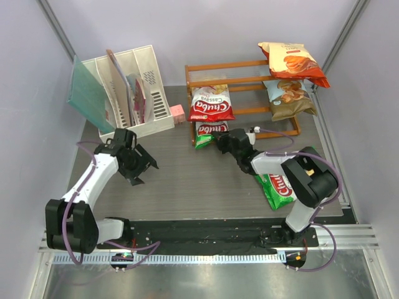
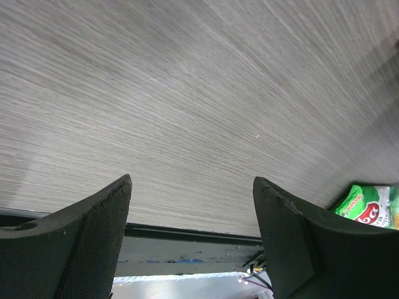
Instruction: Place and organize the chips bags onto the shelf
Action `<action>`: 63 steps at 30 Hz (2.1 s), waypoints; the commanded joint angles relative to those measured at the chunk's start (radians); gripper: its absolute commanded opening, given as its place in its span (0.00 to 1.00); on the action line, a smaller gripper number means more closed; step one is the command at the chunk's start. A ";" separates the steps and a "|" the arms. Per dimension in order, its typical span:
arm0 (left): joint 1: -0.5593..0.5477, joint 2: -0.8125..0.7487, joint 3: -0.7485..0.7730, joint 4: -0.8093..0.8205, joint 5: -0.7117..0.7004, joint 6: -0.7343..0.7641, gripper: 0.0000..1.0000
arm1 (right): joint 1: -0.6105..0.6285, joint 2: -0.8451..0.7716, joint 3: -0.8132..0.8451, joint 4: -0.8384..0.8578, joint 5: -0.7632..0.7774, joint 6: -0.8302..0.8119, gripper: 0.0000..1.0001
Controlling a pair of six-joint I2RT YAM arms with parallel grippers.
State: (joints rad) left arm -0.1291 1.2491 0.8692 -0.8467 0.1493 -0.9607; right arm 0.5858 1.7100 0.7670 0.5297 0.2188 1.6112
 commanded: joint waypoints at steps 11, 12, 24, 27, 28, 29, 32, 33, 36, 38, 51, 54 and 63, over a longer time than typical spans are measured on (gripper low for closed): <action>0.006 -0.020 0.037 -0.017 -0.024 0.036 0.79 | 0.014 -0.105 -0.113 0.051 -0.117 -0.010 0.75; 0.006 -0.013 0.045 -0.015 -0.024 0.037 0.79 | 0.008 -0.142 -0.121 0.044 -0.122 -0.011 0.77; 0.005 -0.013 0.045 -0.002 -0.007 0.085 0.80 | -0.092 -0.636 -0.024 -0.723 -0.003 -0.135 0.93; 0.006 -0.013 0.002 0.037 0.030 0.074 0.79 | -0.136 -0.791 -0.070 -0.897 0.063 -0.149 0.91; 0.006 -0.013 -0.021 0.063 0.036 0.074 0.79 | -0.148 -0.823 -0.101 -0.981 0.073 -0.154 0.91; 0.006 -0.013 -0.033 0.073 0.042 0.071 0.79 | -0.164 -0.889 -0.113 -1.029 0.074 -0.165 0.91; 0.006 -0.010 -0.065 0.097 0.049 0.069 0.78 | -0.211 -0.985 -0.121 -1.229 0.122 -0.188 0.91; 0.006 -0.008 -0.068 0.100 0.049 0.073 0.79 | -0.219 -1.010 -0.117 -1.269 0.145 -0.189 0.91; 0.006 0.024 -0.056 0.109 0.058 0.099 0.78 | -0.253 -1.046 -0.083 -1.353 0.208 -0.235 0.91; 0.006 0.050 -0.026 0.107 0.073 0.120 0.78 | -0.274 -1.023 -0.028 -1.444 0.249 -0.257 0.91; 0.005 0.170 0.054 0.127 0.128 0.198 0.78 | -0.427 -0.843 0.026 -1.729 0.327 -0.342 0.91; 0.006 0.188 0.031 0.152 0.154 0.198 0.78 | -0.478 -0.753 0.017 -1.691 0.314 -0.420 0.91; 0.006 0.184 -0.006 0.155 0.174 0.221 0.78 | -0.888 -0.672 -0.026 -1.537 0.160 -0.635 0.96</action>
State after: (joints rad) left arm -0.1284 1.4483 0.8627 -0.7143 0.2897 -0.7734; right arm -0.1581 1.0218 0.7685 -1.1149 0.4534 1.1275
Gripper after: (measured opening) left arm 0.781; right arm 0.951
